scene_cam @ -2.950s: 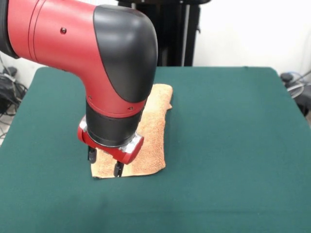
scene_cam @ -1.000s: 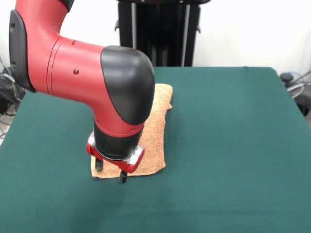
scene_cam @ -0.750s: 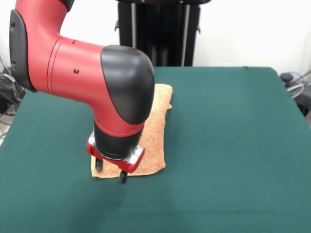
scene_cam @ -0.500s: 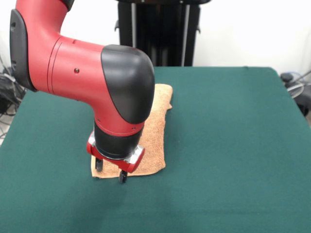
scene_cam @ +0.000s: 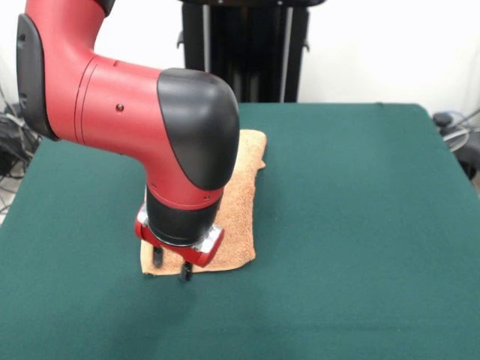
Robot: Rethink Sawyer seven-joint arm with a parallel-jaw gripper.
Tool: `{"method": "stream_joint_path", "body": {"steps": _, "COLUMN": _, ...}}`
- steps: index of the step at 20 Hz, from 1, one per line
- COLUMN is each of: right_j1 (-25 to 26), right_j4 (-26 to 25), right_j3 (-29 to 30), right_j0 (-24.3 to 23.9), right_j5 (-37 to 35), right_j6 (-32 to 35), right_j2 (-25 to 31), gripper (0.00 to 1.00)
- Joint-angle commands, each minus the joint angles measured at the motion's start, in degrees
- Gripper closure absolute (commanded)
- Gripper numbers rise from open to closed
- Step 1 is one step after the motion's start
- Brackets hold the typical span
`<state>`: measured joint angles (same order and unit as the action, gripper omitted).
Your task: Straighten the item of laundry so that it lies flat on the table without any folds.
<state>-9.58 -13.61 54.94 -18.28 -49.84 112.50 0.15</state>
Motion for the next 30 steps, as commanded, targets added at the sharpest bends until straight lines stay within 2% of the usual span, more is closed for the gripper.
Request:
{"method": "stream_joint_path", "body": {"steps": 1, "right_j1": 4.8, "right_j4": -5.7, "right_j3": 9.0, "right_j0": -0.8, "right_j5": 5.6, "right_j6": -8.6, "right_j2": 3.9, "gripper": 1.0}}
{"method": "stream_joint_path", "body": {"steps": 24, "right_j1": 4.8, "right_j4": -5.0, "right_j3": 8.8, "right_j0": -0.6, "right_j5": 7.8, "right_j6": -4.8, "right_j2": 3.2, "gripper": 1.0}}
{"method": "stream_joint_path", "body": {"steps": 25, "right_j1": 4.8, "right_j4": -4.9, "right_j3": 8.8, "right_j0": -0.5, "right_j5": 7.8, "right_j6": -4.2, "right_j2": 2.9, "gripper": 0.0}}
{"method": "stream_joint_path", "body": {"steps": 30, "right_j1": 4.7, "right_j4": -5.5, "right_j3": 9.0, "right_j0": -1.1, "right_j5": 8.6, "right_j6": -4.3, "right_j2": 3.6, "gripper": 0.0}}
